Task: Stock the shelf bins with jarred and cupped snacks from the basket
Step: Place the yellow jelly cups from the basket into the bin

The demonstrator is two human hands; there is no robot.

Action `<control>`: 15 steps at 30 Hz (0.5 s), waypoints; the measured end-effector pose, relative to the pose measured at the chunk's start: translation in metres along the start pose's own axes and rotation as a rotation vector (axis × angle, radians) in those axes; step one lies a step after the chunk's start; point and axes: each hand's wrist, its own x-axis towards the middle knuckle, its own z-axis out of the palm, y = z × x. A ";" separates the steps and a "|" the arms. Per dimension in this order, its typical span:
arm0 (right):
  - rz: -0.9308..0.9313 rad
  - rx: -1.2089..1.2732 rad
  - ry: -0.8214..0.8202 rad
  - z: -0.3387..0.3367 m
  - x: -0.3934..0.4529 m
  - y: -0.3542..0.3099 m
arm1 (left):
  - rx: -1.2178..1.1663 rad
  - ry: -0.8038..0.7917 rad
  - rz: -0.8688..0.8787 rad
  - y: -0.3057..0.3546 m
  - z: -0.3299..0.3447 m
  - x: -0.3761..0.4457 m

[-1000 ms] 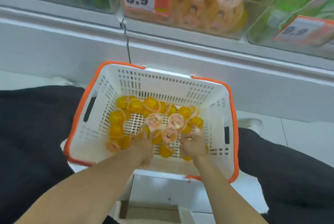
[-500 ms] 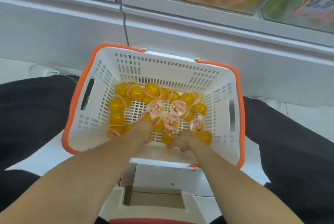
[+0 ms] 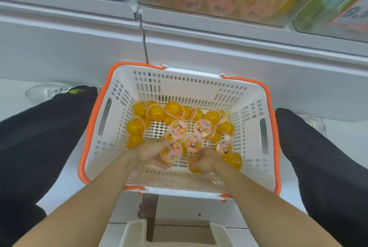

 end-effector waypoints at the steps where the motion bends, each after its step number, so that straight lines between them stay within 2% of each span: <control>1: -0.040 0.062 -0.032 -0.003 -0.006 0.001 | -0.133 -0.043 -0.002 0.005 -0.002 -0.003; 4: -0.211 0.330 -0.051 -0.011 -0.028 -0.002 | -0.228 -0.112 -0.003 0.010 -0.006 -0.010; 6: -0.326 0.571 -0.056 -0.014 -0.036 -0.006 | -0.170 -0.120 -0.005 0.011 -0.007 -0.013; 10: -0.406 1.038 -0.210 -0.017 -0.046 -0.016 | -0.050 -0.106 -0.003 0.027 0.001 -0.030; 15: -0.516 1.184 -0.289 -0.027 -0.068 -0.040 | 0.037 -0.029 0.209 0.050 0.016 -0.044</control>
